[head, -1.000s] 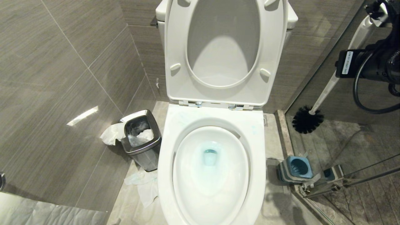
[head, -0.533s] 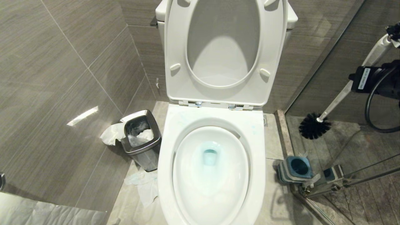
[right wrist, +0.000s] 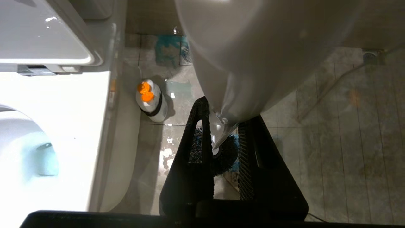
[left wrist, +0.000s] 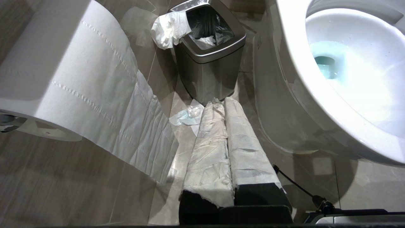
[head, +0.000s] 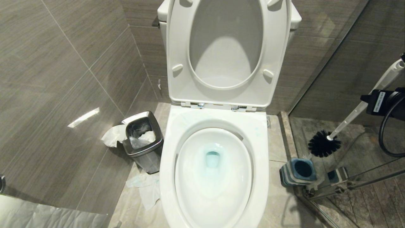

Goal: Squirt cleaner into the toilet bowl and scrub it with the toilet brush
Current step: Put the toilet brush back

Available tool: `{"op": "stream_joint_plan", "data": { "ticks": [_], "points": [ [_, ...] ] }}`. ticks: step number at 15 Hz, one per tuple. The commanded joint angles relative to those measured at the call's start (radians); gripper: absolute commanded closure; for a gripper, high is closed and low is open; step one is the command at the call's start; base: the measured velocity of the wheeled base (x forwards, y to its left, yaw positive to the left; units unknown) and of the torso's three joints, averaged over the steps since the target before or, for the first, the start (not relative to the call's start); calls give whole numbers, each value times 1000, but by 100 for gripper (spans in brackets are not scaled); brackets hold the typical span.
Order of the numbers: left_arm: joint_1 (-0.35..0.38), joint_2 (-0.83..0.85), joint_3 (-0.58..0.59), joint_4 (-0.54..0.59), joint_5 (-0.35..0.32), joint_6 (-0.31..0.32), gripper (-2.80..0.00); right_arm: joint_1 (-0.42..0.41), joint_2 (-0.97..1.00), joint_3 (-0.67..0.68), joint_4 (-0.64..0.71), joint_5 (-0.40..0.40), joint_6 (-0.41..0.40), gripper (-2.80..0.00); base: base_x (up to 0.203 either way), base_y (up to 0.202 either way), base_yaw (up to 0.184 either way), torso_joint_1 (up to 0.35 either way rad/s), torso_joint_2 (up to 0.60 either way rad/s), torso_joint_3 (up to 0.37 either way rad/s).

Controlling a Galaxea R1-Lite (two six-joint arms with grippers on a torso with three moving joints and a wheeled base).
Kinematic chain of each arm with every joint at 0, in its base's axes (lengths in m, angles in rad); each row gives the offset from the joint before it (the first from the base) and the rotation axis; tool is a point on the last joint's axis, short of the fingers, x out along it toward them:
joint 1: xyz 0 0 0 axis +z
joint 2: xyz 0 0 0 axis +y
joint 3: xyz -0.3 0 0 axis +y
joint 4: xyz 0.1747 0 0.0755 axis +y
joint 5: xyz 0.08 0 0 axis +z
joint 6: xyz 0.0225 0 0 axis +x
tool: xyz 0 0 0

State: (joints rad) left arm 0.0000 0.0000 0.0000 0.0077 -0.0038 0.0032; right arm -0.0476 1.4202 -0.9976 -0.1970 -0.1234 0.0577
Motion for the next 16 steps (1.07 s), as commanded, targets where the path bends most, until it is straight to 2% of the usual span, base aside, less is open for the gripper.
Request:
{"op": "stream_joint_plan", "data": {
  "ticks": [1, 7, 9, 12, 16],
  "points": [
    [0, 1, 3, 0, -1, 0, 0, -12, 0, 11, -1, 1, -2, 0, 0, 0, 0, 0, 0, 0],
    [0, 0, 3, 0, 1, 0, 0, -42, 24, 48, -8, -2, -18, 0, 0, 0, 0, 0, 0, 0],
    [0, 0, 3, 0, 0, 0, 0, -51, 53, 69, -78, -1, -18, 0, 0, 0, 0, 0, 0, 0],
    [0, 0, 3, 0, 1, 0, 0, -59, 106, 149, -272, 2, -37, 0, 0, 0, 0, 0, 0, 0],
    [0, 0, 3, 0, -1, 0, 0, -60, 130, 231, -304, 39, -31, 0, 0, 0, 0, 0, 0, 0]
  ]
}}
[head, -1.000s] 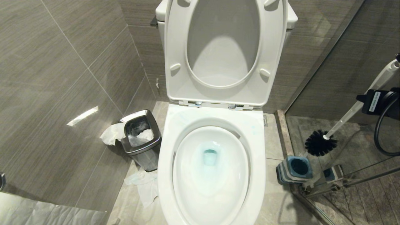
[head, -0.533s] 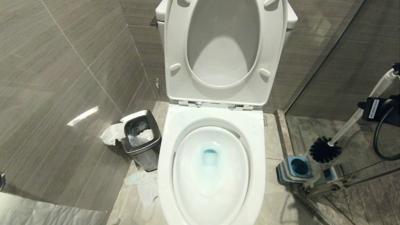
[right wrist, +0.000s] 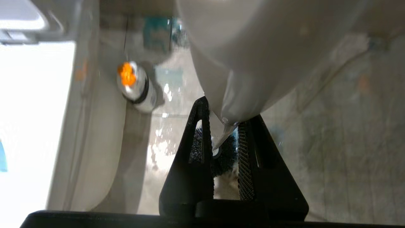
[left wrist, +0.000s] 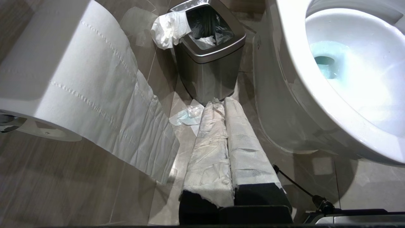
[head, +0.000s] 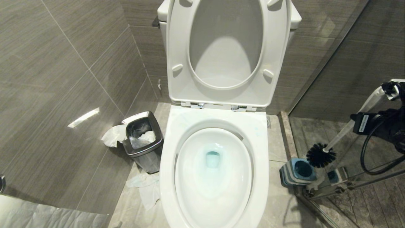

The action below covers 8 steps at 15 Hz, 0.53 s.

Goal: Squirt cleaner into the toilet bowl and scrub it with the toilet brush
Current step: Put the toilet brush back

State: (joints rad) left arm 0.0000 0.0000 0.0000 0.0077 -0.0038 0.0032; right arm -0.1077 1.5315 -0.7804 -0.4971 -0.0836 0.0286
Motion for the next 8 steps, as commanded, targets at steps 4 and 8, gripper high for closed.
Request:
{"op": "stream_joint_plan", "data": {
  "ticks": [4, 8],
  "points": [
    [0, 0, 3, 0, 1, 0, 0, -7, 48, 14, -5, -1, 32, 0, 0, 0, 0, 0, 0, 0],
    [0, 0, 3, 0, -1, 0, 0, -29, 127, 18, -97, 0, 31, 0, 0, 0, 0, 0, 0, 0]
  ]
}}
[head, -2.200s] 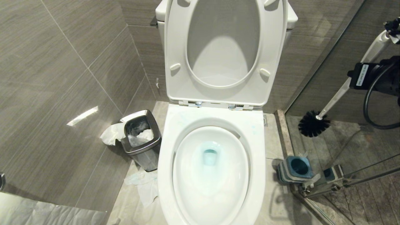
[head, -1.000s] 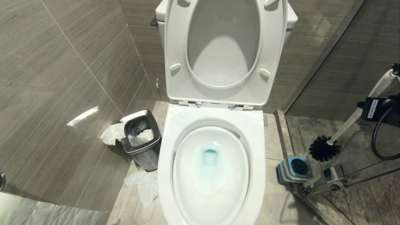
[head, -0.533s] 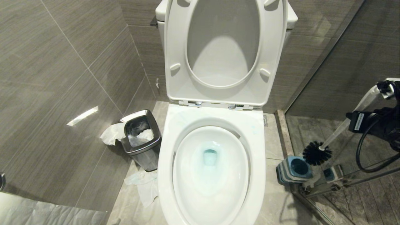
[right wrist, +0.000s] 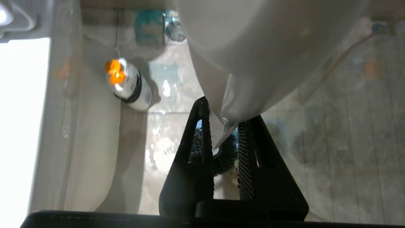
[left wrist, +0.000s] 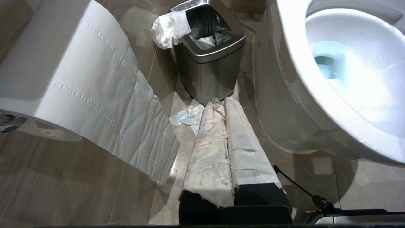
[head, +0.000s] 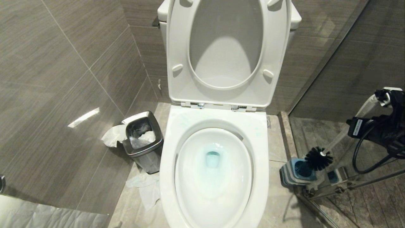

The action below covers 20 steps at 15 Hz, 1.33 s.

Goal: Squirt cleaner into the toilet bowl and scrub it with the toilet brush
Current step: Put the toilet brush back

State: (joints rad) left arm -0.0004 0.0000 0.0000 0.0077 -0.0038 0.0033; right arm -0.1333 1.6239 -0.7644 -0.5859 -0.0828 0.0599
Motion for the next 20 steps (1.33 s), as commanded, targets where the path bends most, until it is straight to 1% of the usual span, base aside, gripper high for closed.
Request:
{"op": "stream_joint_plan", "data": {
  "ticks": [1, 8, 11, 14, 16, 20],
  "points": [
    [0, 0, 3, 0, 0, 0, 0, -7, 66, 5, -44, 0, 0, 0, 0, 0, 0, 0, 0, 0],
    [0, 0, 3, 0, 0, 0, 0, -31, 236, 30, -250, 11, -4, 0, 0, 0, 0, 0, 0, 0],
    [0, 0, 3, 0, 1, 0, 0, -34, 280, 68, -304, 11, -5, 0, 0, 0, 0, 0, 0, 0],
    [0, 0, 3, 0, -1, 0, 0, -35, 356, 73, -417, 10, -8, 0, 0, 0, 0, 0, 0, 0],
    [0, 0, 3, 0, 0, 0, 0, -37, 404, 75, -501, 11, -33, 0, 0, 0, 0, 0, 0, 0],
    [0, 0, 3, 0, 1, 0, 0, -37, 436, 78, -523, 11, -43, 0, 0, 0, 0, 0, 0, 0]
  ]
}}
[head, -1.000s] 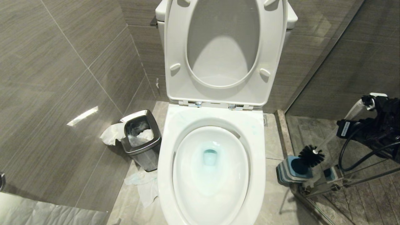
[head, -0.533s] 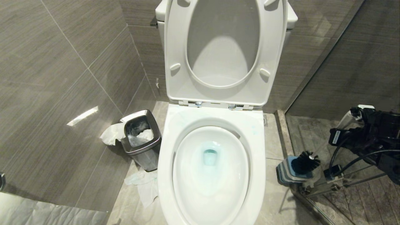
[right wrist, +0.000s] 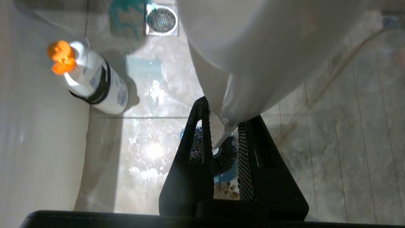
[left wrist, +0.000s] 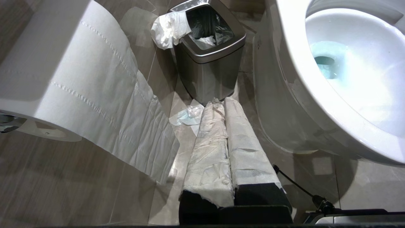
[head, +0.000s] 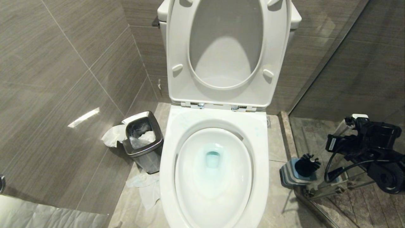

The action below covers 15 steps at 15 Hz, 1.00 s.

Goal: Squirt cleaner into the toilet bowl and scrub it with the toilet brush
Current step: Put the toilet brush back

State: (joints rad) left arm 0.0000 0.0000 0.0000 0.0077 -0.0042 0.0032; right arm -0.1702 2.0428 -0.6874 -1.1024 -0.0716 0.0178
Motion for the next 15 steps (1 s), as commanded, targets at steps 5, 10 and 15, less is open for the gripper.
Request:
{"op": "stream_joint_plan", "data": {
  "ticks": [5, 10, 15],
  "points": [
    [0, 0, 3, 0, 1, 0, 0, 0, 61, 0, -28, -2, 3, 0, 0, 0, 0, 0, 0, 0],
    [0, 0, 3, 0, 0, 0, 0, 0, 159, 5, -179, -3, -1, 0, 0, 0, 0, 0, 0, 0],
    [0, 0, 3, 0, 1, 0, 0, 1, 179, 33, -190, 1, 2, 0, 0, 0, 0, 0, 0, 0]
  ]
}}
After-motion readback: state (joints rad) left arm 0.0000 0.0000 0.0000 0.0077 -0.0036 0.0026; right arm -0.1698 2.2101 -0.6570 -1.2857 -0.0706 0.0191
